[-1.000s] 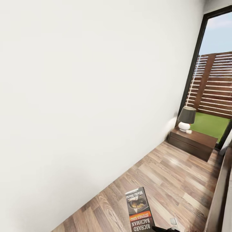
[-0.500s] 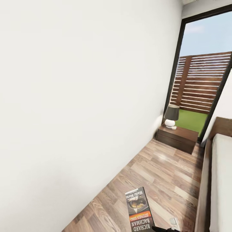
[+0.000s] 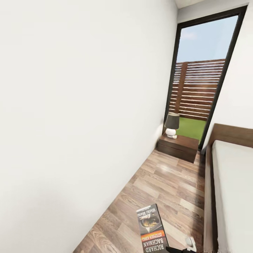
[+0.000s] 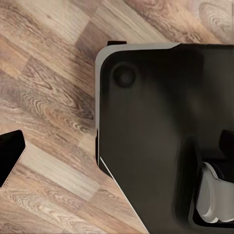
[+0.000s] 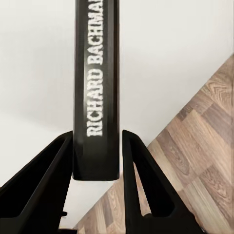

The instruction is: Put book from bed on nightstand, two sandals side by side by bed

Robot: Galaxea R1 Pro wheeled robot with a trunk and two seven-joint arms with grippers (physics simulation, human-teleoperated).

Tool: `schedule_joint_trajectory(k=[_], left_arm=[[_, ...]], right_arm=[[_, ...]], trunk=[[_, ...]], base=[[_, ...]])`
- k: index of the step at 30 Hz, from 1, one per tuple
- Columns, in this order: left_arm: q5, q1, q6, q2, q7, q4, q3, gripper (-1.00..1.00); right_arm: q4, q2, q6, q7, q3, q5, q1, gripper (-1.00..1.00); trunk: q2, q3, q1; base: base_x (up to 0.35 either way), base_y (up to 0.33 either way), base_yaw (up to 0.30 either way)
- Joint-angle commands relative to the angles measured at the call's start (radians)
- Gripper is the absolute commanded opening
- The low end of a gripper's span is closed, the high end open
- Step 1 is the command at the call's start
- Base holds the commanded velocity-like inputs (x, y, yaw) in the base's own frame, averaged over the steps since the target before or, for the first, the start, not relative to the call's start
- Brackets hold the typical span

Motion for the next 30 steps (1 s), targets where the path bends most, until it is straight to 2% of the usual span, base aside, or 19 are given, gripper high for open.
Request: schedule_joint_trajectory(k=[1, 19, 25, 30], left_arm=[[0.01, 0.0, -0.003, 0.0, -0.002, 0.0, -0.008, 1.0], [0.01, 0.0, -0.003, 0.0, -0.002, 0.0, -0.008, 1.0], [0.01, 0.0, -0.003, 0.0, -0.002, 0.0, -0.008, 1.0], [0.009, 0.0, -0.003, 0.0, -0.002, 0.0, -0.008, 1.0]], right_arm=[[0.0, 0.0, 0.006, 0.005, -0.01, 0.008, -0.001, -1.0], [0.0, -0.001, 0.004, 0.01, -0.01, 0.008, -0.001, -1.0], [0.0, 0.0, 0.003, 0.011, -0.01, 0.008, -0.001, -1.0], [0.0, -0.002, 0.003, 0.011, -0.011, 0.007, 0.0, -1.0]], trunk=[[-0.001, 0.0, 0.0], [-0.001, 0.0, 0.0], [-0.001, 0.0, 0.0], [-0.001, 0.0, 0.0]], base=[[0.029, 0.02, -0.286], [0.016, 0.008, -0.286], [0.19, 0.083, -0.267], [0.258, 0.068, -0.098]])
